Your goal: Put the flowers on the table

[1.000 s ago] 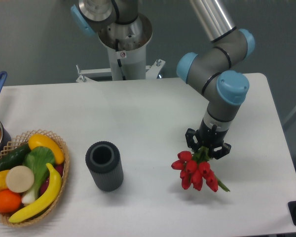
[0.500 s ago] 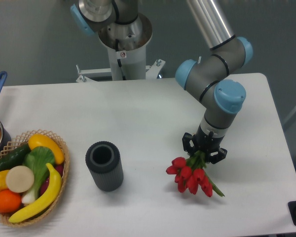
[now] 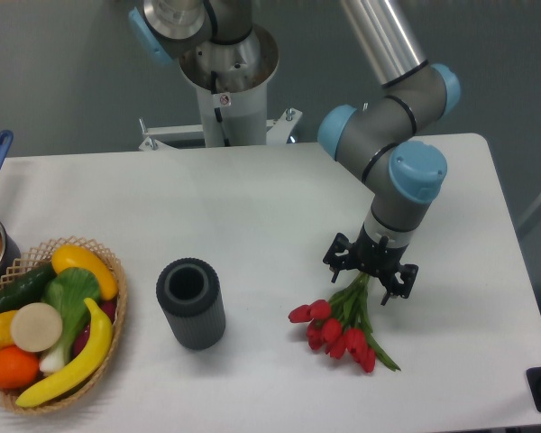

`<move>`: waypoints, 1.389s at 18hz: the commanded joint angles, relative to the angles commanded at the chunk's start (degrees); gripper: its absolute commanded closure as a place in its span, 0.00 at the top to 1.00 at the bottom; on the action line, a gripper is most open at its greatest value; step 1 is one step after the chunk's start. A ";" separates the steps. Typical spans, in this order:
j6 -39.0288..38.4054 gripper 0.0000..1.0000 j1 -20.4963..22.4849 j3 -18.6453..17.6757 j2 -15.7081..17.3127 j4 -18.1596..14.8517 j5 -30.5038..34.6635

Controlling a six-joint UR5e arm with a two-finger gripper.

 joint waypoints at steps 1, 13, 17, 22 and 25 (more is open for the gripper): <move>0.00 1.00 0.35 0.00 1.58 0.00 0.18; 11.57 1.00 10.18 0.27 13.71 -2.98 4.57; 23.08 1.00 15.37 0.17 17.15 -10.36 2.29; 32.16 1.00 20.21 -1.05 19.79 -13.54 -0.25; 31.02 1.00 20.31 -0.53 19.79 -13.36 -0.18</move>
